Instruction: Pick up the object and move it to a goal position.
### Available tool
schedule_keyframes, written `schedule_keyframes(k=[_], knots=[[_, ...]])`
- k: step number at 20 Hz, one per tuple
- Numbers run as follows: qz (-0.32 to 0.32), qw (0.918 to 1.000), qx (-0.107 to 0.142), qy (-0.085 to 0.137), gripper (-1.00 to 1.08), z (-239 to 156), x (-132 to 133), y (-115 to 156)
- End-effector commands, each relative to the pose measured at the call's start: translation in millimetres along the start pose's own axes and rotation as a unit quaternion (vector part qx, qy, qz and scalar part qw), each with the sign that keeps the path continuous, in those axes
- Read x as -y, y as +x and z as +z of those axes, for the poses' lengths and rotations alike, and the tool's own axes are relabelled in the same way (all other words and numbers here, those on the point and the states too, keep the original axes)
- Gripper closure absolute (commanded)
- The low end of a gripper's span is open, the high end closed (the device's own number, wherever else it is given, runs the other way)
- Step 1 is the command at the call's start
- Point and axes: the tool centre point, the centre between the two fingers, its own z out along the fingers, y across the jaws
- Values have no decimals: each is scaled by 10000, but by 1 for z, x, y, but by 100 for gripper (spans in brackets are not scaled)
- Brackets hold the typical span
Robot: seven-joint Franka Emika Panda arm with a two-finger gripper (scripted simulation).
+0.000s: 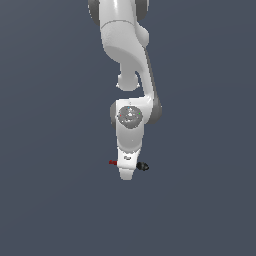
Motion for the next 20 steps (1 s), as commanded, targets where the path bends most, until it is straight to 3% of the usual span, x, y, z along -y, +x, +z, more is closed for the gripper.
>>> schedule_keyframes(k=[1, 12, 20], knots=[[-155, 9999, -4, -12, -92, 2, -2, -1], [-295, 9996, -7, -21, -92, 7, -3, -3], [-315, 9995, -6, -22, -92, 45, -2, -3]])
